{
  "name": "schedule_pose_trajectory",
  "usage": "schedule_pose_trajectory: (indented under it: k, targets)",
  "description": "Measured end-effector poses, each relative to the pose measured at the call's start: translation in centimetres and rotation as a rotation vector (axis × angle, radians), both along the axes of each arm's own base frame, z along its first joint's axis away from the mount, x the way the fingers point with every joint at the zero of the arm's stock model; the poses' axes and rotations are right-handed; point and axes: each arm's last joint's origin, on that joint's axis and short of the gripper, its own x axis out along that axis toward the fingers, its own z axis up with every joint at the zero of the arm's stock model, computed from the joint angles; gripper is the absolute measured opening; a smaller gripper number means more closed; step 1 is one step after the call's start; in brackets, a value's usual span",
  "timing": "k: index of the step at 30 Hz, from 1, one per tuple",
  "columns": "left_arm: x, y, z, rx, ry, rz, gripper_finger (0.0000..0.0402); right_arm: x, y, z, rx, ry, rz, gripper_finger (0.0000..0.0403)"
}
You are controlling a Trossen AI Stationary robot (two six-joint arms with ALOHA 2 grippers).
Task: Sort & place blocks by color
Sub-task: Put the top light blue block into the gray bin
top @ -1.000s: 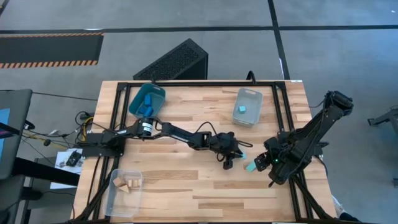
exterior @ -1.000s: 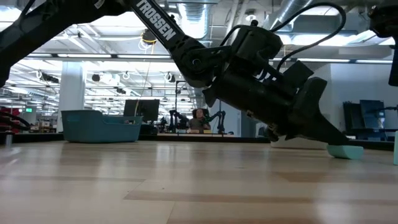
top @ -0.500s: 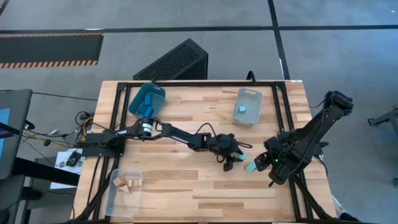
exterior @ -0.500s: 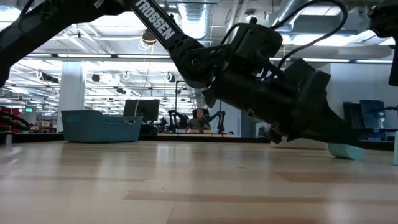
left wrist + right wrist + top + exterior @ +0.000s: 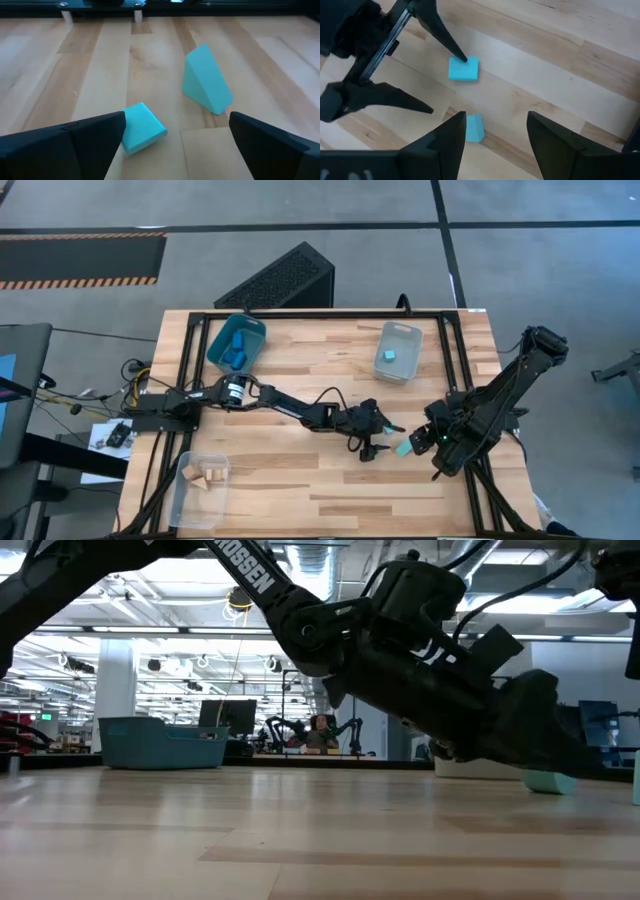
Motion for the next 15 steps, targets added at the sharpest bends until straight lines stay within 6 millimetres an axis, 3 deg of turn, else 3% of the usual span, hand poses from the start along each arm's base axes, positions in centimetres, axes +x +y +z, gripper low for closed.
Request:
schedule_pose_trajectory:
  k: [15]
  targets:
    - [-0.01, 0.08, -0.36, 0.037, 0.01, 0.096, 0.0355, 0.04, 0.05, 0.0, 0.005, -0.002, 0.002, 0.0232]
